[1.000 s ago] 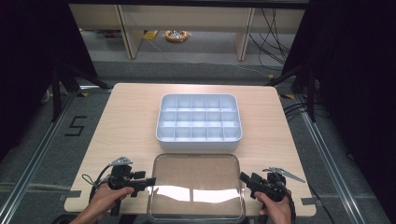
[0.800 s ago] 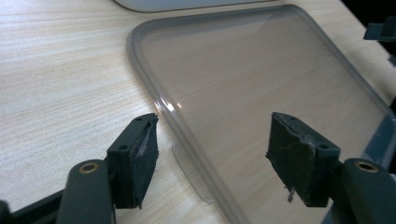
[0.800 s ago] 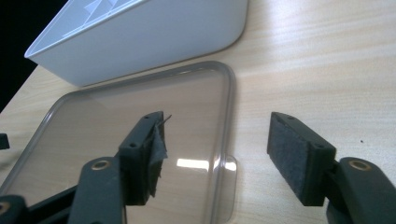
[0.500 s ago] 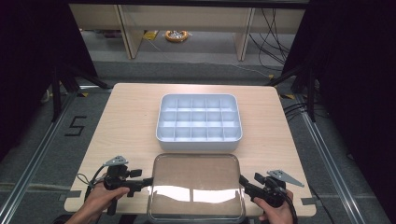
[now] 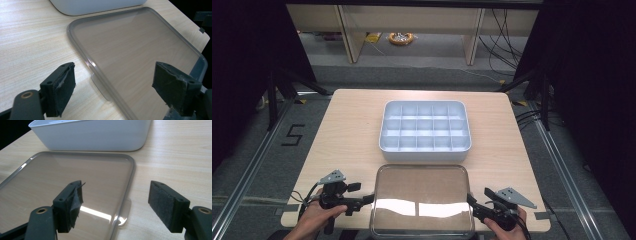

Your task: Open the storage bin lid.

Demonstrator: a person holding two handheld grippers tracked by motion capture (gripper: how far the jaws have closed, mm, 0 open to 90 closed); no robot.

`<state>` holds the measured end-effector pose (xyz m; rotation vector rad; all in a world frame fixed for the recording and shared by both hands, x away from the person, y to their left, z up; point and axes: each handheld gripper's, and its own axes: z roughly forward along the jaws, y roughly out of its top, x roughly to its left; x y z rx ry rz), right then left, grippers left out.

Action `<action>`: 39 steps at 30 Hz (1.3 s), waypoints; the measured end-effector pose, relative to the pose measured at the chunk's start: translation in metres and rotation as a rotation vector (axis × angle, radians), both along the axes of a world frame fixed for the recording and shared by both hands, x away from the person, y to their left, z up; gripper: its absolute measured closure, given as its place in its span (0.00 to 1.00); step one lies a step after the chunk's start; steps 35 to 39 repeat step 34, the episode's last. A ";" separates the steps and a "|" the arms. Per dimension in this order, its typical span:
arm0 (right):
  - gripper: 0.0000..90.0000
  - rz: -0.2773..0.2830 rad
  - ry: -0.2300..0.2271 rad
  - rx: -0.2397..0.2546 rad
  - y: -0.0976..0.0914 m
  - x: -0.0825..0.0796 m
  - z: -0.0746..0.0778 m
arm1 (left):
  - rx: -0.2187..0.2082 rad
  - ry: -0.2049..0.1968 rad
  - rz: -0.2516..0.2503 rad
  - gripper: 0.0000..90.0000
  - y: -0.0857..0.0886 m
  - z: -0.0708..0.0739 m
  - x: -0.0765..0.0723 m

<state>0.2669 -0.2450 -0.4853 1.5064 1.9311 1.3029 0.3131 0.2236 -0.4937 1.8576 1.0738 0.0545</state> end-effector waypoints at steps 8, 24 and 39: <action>0.33 -0.016 0.061 0.008 -0.004 -0.015 -0.001 | -0.009 0.003 -0.014 0.19 0.003 -0.001 -0.013; 0.30 -0.053 0.111 0.060 -0.008 -0.035 -0.007 | -0.008 0.030 -0.041 0.21 -0.002 -0.004 -0.029; 0.31 -0.036 0.113 0.072 -0.009 -0.033 -0.008 | -0.019 0.044 -0.045 0.22 -0.003 -0.005 -0.030</action>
